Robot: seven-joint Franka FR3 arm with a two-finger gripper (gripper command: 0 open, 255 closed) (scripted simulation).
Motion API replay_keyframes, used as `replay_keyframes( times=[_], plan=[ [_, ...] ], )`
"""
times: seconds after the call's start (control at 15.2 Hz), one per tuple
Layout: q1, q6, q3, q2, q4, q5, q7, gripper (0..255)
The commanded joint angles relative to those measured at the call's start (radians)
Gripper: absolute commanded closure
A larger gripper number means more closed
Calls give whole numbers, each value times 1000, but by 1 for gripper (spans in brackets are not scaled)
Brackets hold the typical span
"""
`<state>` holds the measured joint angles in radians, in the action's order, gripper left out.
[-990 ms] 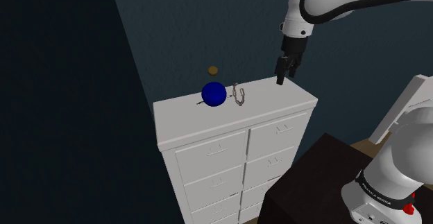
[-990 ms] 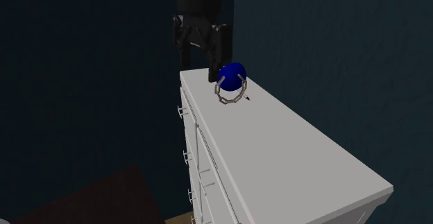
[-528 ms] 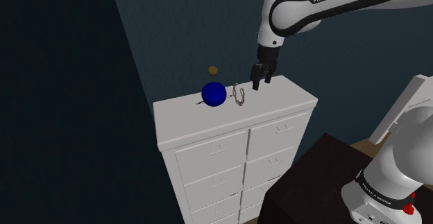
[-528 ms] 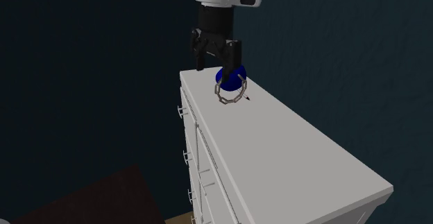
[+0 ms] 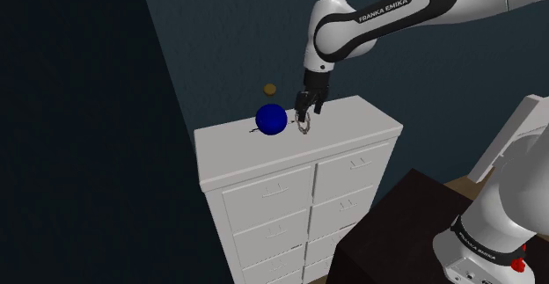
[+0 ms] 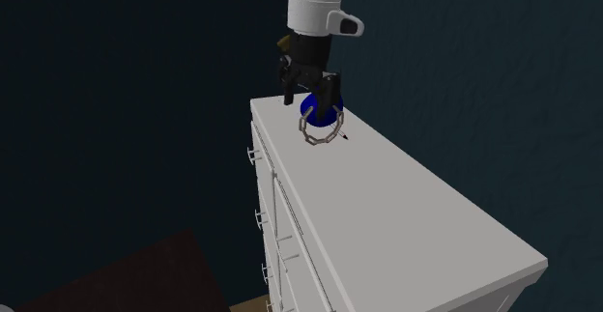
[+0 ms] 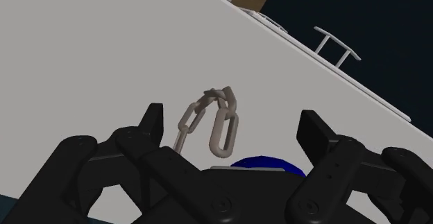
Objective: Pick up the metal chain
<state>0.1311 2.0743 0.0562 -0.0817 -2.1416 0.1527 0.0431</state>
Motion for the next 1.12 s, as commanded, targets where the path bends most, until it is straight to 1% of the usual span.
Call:
replay_keyframes(
  times=[0.0, 0.2, 0.33, 0.4, 0.99, 1.06],
  plan=[
    [1, 25, 2, 11, -13, 2, 2, 0],
    [2, 64, 2, 26, -37, 5, 7, 0],
    [2, 72, 2, 29, -42, 5, 8, 0],
    [3, 72, 3, 27, -44, 6, 7, 255],
    [2, 72, 2, 29, -42, 5, 8, 255],
    [2, 59, 2, 24, -34, 5, 6, 255]
  ],
)
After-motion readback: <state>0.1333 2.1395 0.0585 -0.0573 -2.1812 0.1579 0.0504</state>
